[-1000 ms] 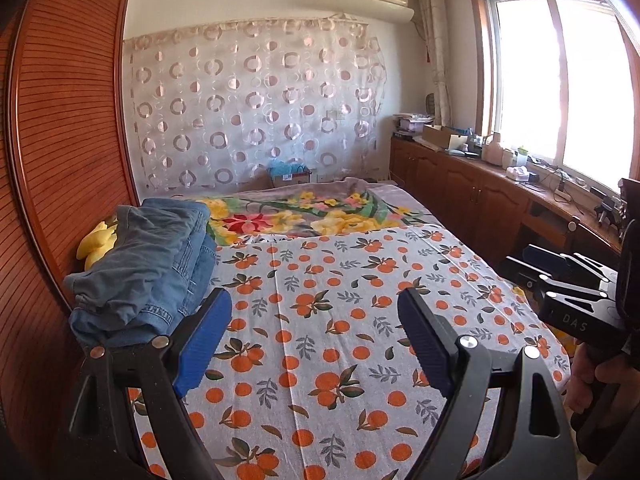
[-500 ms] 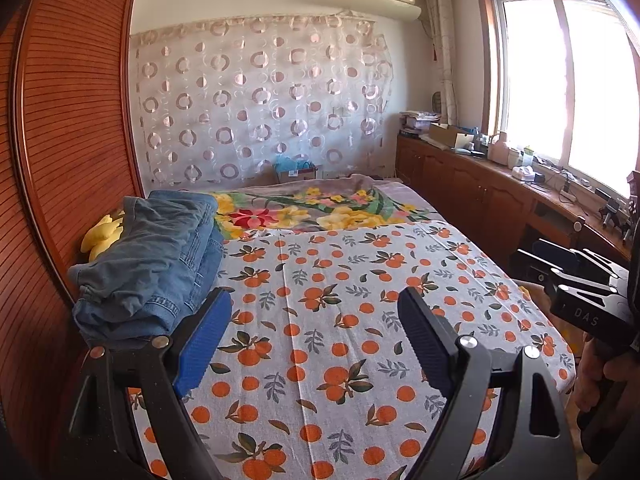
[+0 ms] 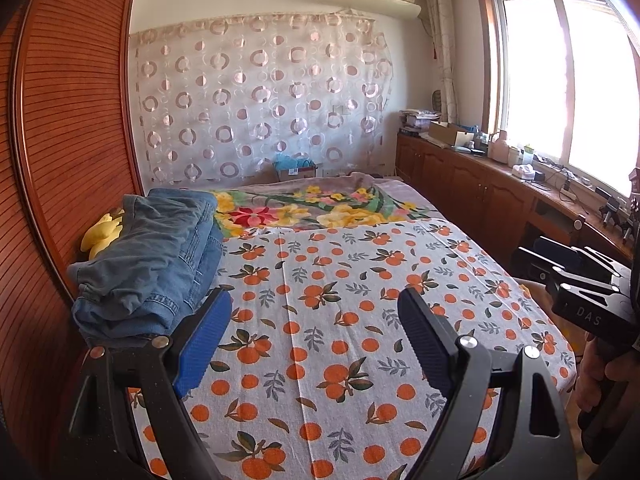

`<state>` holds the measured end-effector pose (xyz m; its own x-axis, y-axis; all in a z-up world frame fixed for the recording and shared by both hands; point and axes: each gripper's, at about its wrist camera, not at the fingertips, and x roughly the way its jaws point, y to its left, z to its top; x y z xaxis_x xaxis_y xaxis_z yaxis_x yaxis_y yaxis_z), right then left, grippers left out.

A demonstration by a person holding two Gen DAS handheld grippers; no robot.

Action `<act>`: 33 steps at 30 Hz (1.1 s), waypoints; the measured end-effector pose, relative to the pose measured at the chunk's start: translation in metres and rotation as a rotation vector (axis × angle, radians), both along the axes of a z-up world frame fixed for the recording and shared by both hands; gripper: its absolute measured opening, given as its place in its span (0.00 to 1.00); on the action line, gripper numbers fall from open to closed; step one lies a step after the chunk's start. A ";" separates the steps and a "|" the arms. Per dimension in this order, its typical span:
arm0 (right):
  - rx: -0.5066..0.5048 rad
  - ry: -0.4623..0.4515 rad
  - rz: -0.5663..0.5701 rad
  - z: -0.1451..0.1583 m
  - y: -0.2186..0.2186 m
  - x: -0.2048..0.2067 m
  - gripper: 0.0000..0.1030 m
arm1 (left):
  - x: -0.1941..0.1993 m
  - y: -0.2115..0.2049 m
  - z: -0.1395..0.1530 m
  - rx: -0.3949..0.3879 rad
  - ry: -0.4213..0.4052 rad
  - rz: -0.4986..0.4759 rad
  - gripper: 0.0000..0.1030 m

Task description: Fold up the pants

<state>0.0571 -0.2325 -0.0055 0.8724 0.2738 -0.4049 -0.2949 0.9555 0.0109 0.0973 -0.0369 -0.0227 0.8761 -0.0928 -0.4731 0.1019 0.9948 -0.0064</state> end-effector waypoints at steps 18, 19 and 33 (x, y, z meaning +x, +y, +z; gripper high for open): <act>0.002 -0.001 0.005 -0.002 -0.002 0.002 0.57 | -0.001 0.000 0.001 0.001 -0.005 0.003 0.83; 0.001 0.000 0.006 -0.003 -0.002 0.002 0.57 | -0.001 0.001 0.001 0.001 -0.004 0.002 0.83; 0.001 0.000 0.008 -0.003 -0.002 0.002 0.56 | -0.001 0.000 0.000 0.001 -0.005 0.003 0.83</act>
